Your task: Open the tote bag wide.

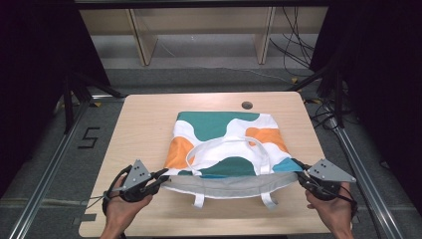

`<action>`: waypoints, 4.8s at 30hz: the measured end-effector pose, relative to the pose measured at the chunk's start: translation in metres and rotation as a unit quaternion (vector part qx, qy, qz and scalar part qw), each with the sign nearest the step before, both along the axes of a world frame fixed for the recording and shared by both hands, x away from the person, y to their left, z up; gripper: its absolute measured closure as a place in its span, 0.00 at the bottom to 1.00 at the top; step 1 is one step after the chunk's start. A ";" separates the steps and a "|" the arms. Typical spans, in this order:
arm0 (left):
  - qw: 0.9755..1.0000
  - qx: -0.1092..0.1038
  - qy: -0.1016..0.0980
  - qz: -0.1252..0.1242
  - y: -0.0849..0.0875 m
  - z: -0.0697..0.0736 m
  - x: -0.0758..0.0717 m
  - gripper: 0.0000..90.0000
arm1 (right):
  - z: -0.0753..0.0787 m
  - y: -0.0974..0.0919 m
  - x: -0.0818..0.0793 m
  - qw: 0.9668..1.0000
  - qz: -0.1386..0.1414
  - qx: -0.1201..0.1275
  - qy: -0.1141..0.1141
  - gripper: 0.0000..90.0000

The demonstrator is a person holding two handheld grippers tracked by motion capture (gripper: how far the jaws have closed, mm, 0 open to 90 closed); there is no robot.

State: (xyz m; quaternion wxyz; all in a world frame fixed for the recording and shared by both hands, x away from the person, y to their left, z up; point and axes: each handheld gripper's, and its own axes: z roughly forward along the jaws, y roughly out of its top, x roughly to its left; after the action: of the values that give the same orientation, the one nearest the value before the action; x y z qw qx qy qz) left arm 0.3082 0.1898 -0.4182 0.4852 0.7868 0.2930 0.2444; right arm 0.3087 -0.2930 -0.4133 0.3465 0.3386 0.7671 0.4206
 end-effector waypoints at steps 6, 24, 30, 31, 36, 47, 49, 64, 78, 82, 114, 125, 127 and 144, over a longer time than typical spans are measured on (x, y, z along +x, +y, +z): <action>1.000 0.004 -0.026 -0.003 -0.001 0.031 -0.010 0.94 | 0.027 -0.004 -0.002 0.999 0.007 0.003 -0.034 0.95; 0.985 -0.101 -0.139 -0.013 0.009 0.127 -0.025 0.97 | 0.121 -0.002 -0.003 0.992 0.032 0.006 -0.120 0.96; 0.982 -0.128 -0.138 -0.015 0.011 0.138 -0.018 0.97 | 0.141 -0.003 -0.002 0.990 0.038 0.012 -0.134 0.96; 0.982 -0.133 -0.133 -0.015 0.011 0.134 -0.014 0.97 | 0.140 -0.002 0.002 0.990 0.036 0.013 -0.133 0.96; 0.984 -0.136 -0.112 -0.008 0.014 0.120 -0.002 0.96 | 0.128 -0.002 0.018 0.993 0.039 0.027 -0.112 0.96; 0.995 -0.082 -0.058 -0.003 0.010 0.070 0.006 0.95 | 0.089 0.000 0.024 0.996 0.026 0.023 -0.077 0.96; 0.997 -0.065 -0.050 0.001 0.008 0.063 0.009 0.95 | 0.082 0.002 0.027 0.997 0.017 0.015 -0.071 0.96; 0.999 -0.042 0.023 -0.008 -0.001 0.009 0.030 0.92 | 0.047 -0.008 0.035 1.000 0.016 -0.012 -0.016 0.95; 0.994 -0.006 0.104 -0.015 -0.003 -0.057 0.027 0.92 | -0.008 0.001 0.047 0.996 0.036 -0.047 0.066 0.95; 0.993 0.000 0.120 -0.019 -0.006 -0.070 0.022 0.92 | -0.021 0.006 0.047 0.993 0.046 -0.059 0.088 0.95; 0.988 0.096 0.118 -0.005 -0.017 -0.093 0.065 0.91 | -0.085 0.024 0.087 0.980 0.034 -0.081 0.181 0.96; 0.990 0.079 0.108 0.033 -0.014 -0.092 0.076 0.75 | -0.084 0.029 0.111 0.981 0.028 -0.072 0.180 0.91; 0.990 0.061 0.122 0.035 -0.009 -0.089 0.076 0.69 | -0.078 0.027 0.110 0.982 0.023 -0.065 0.177 0.74; 0.994 0.024 0.110 -0.012 -0.029 -0.028 0.074 0.44 | 0.013 0.044 0.056 0.984 0.134 0.042 0.106 0.48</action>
State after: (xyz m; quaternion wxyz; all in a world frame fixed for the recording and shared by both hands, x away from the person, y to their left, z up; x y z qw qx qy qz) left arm 0.3820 0.1613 -0.4466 0.4342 0.8237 0.3289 0.1576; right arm 0.3645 -0.2492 -0.4005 0.1894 0.2892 0.8198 0.4566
